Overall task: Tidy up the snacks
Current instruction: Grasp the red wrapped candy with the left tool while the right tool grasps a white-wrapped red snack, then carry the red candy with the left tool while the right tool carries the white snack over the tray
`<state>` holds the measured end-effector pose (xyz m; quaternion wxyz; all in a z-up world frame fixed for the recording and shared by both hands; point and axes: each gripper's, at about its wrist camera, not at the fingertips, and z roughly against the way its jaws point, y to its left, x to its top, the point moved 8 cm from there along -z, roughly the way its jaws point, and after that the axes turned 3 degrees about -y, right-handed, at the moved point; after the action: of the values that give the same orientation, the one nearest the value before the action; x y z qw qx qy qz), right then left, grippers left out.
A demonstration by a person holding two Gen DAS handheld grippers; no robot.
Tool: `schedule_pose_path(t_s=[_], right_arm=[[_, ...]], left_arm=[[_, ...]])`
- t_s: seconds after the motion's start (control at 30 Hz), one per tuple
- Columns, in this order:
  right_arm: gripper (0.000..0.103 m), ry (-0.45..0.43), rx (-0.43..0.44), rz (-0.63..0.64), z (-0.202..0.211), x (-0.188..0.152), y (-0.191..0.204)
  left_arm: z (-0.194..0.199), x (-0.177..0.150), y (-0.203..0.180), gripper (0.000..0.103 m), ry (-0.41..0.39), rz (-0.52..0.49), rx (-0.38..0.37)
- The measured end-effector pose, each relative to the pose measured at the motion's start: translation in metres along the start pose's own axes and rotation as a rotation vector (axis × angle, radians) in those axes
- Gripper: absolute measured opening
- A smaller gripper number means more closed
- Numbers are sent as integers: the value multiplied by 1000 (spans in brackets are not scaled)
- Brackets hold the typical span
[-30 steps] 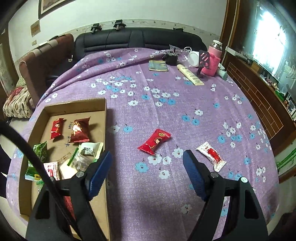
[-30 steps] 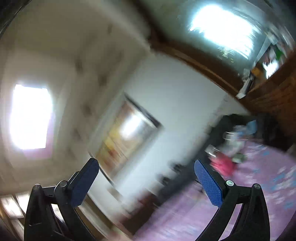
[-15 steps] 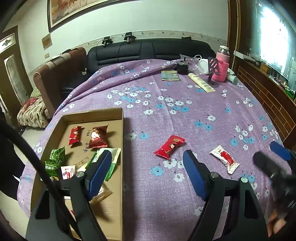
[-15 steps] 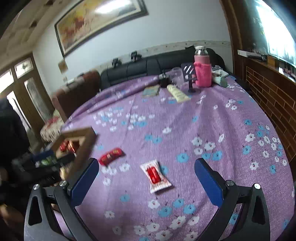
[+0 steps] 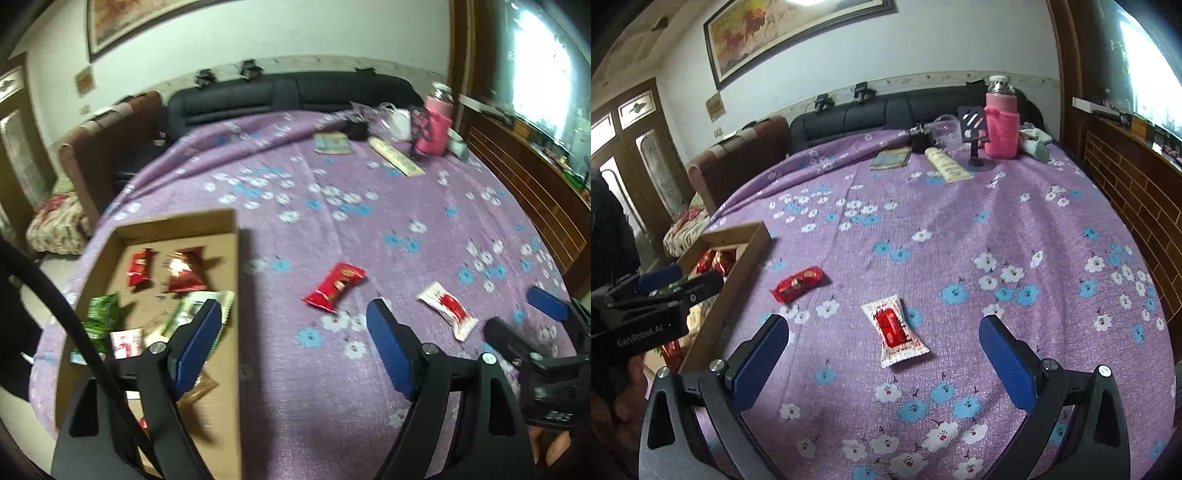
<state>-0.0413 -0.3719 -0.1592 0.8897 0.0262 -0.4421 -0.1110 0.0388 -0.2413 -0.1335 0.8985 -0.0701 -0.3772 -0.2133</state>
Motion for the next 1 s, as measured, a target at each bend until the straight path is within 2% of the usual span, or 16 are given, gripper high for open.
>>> schedule_pose_path(t_s=[0.07, 0.23, 0.27, 0.33, 0.37, 0.43, 0.47, 0.5, 0.53, 0.57, 0.63, 0.8, 1.0], right_arm=[[85, 37, -25, 38, -12, -4, -3], [80, 167, -76, 109, -56, -9, -15], [75, 180, -64, 116, -62, -10, -14], [73, 216, -35, 140, -75, -12, -10], [67, 227, -39, 158, -80, -13, -8], [63, 237, -43, 203, -86, -14, -4], [56, 238, -34, 209, -87, -13, -3], [43, 239, -29, 213, -87, -12, -2], [33, 236, -28, 224, -86, -10, -1], [25, 235, -23, 227, -85, -11, -1], [21, 227, -6, 218, -83, -12, -2], [20, 184, 53, 134, -69, -10, -6], [20, 119, 157, 50, -38, 3, 2]], left_arm=[[-15, -2, -9, 83, 56, -45, -49], [-55, 4, -32, 83, 151, -146, -76], [-66, 5, -35, 83, 178, -155, -63], [-79, 8, -37, 83, 198, -170, -24], [-85, 8, -37, 83, 208, -179, -6], [-96, 7, -38, 83, 223, -199, 14], [-101, 4, -37, 83, 237, -204, 22], [-107, 0, -35, 77, 254, -201, 21], [-110, -4, -33, 62, 264, -194, 11], [-109, -5, -34, 55, 253, -166, -37], [-107, -6, -34, 20, 261, -150, -78], [-94, -8, -39, 19, 227, -135, -111], [-54, 6, -29, 19, 156, -31, -221]])
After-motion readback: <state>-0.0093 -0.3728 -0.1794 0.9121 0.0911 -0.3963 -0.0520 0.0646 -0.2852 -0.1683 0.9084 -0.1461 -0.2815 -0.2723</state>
